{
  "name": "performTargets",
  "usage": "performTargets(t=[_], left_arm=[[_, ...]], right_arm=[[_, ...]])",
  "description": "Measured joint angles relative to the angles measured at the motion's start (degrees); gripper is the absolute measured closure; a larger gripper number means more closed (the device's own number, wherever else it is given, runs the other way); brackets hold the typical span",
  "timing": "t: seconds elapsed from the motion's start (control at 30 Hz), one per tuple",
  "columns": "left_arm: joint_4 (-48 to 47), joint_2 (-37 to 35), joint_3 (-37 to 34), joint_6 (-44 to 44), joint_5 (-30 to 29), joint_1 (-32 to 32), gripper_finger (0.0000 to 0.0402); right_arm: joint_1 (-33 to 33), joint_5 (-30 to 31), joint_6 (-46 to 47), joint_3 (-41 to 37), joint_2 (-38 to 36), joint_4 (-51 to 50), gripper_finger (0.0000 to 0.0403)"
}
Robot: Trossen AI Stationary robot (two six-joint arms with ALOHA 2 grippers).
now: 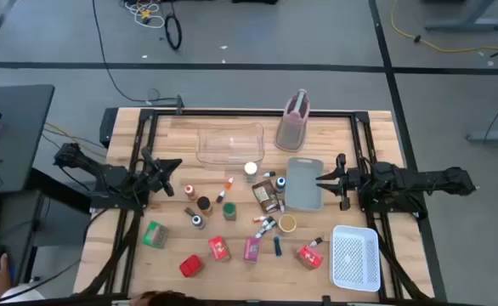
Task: Pick & Place Kitchen Items
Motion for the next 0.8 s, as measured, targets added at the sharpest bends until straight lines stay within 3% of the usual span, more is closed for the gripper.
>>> performTargets(t=[0.43, 0.63, 0.8], left_arm=[[0.02, -0.01, 0.00, 0.00, 0.98, 0.02, 0.0386], [0.02, 0.00, 0.00, -0.01, 9.43, 0.01, 0.0386], [0.02, 0.01, 0.00, -3.37, 20.85, 0.00, 0.0386]], right_arm=[[-0.02, 0.00, 0.00, 0.00, 0.00, 0.00, 0.0311], [0.00, 0.00, 0.00, 0.00, -0.02, 0.00, 0.0311], [0.00, -0.01, -0.01, 0.01, -0.02, 0.00, 0.0311]])
